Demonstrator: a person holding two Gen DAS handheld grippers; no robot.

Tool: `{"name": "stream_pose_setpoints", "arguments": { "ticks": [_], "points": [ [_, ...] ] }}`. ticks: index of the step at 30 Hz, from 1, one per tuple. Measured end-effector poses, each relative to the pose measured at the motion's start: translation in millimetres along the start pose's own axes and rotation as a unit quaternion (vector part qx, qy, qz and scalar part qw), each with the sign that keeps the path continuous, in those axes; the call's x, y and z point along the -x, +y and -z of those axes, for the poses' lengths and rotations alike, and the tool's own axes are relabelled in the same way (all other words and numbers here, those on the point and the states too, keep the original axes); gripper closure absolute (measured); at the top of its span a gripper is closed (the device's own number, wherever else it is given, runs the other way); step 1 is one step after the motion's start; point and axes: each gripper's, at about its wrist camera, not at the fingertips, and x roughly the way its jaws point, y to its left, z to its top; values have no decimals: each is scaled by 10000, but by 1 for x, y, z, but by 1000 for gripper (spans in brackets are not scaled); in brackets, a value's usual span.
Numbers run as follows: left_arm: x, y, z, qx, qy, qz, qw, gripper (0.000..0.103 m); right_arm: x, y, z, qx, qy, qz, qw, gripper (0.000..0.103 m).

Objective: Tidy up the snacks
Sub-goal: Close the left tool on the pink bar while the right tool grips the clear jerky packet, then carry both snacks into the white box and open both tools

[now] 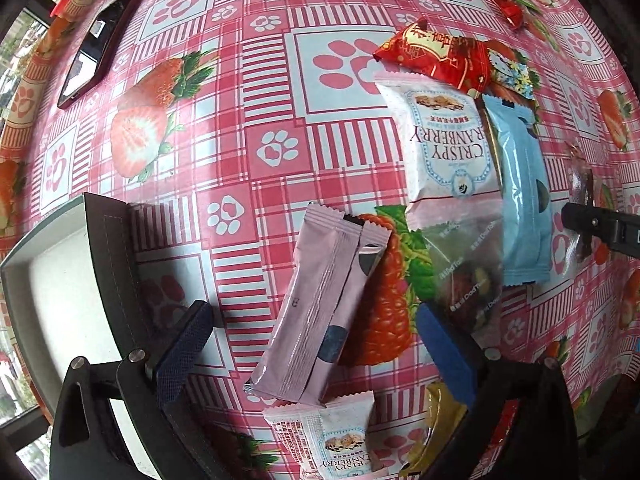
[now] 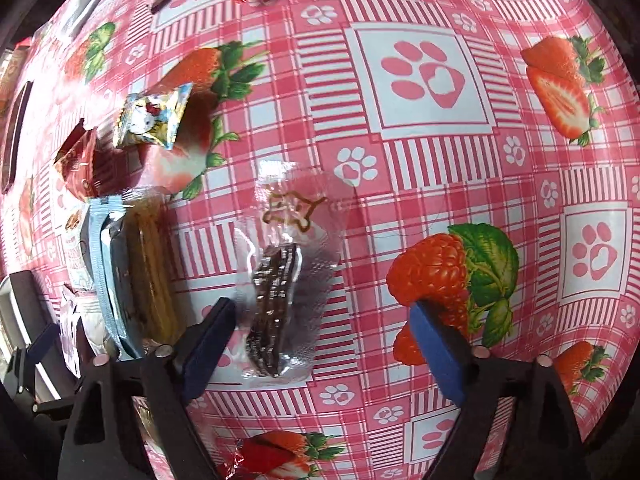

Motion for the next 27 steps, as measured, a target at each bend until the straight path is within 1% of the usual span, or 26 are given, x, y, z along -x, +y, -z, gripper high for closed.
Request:
{"name": "stream_pose_setpoints", "arguments": {
  "ticks": [1, 2, 3, 4, 5, 7, 10, 12, 15, 18, 20, 21, 25, 27],
  "points": [
    [3, -3, 2, -72, -68, 14, 10000, 15, 6, 5, 0, 188, -54, 44, 9998, 67],
    [7, -8, 2, -139, -135, 15, 9998, 29, 8, 7, -2, 347, 12, -69, 9994, 67],
    [11, -11, 3, -205, -198, 12, 9996, 48, 7, 11, 6, 355, 57, -180, 9992, 67],
    [13, -13, 4, -238, -217, 60, 9995, 62, 8, 9, 7, 318, 57, -292, 9990, 67],
    [15, -12, 5, -185, -168, 232, 9994, 76, 12, 2, 8, 209, 52, -526, 9984, 67],
    [19, -7, 8, 24, -170, 375, 9991, 77, 19, -12, 12, 61, 91, -966, 9953, 67],
    [38, -5, 16, 187, -309, 453, 9983, 77, 31, -31, 23, 52, 77, -1328, 9911, 67],
    [54, 0, 17, 237, -426, 498, 9976, 77, 38, -41, 28, 38, 63, -1449, 9894, 67],
    [78, 7, 25, 330, -570, 467, 9967, 76, 41, -60, 36, -5, 45, -1638, 9865, 67],
    [97, 10, 48, 553, -706, 431, 9950, 76, 46, -73, 48, 125, 25, -1729, 9849, 67],
    [102, 16, 57, 744, -783, 406, 9933, 76, 54, -79, 60, 282, 51, -1806, 9831, 67],
    [102, 19, 60, 839, -833, 391, 9922, 76, 50, -65, 60, 367, 65, -1805, 9829, 67],
    [118, 41, 78, 1259, -1085, 252, 9858, 76, 40, -36, 63, 821, 113, -1819, 9798, 67],
    [129, 64, 93, 1528, -1184, 193, 9809, 76, 41, -24, 66, 1058, 159, -1856, 9768, 67]
  ]
}}
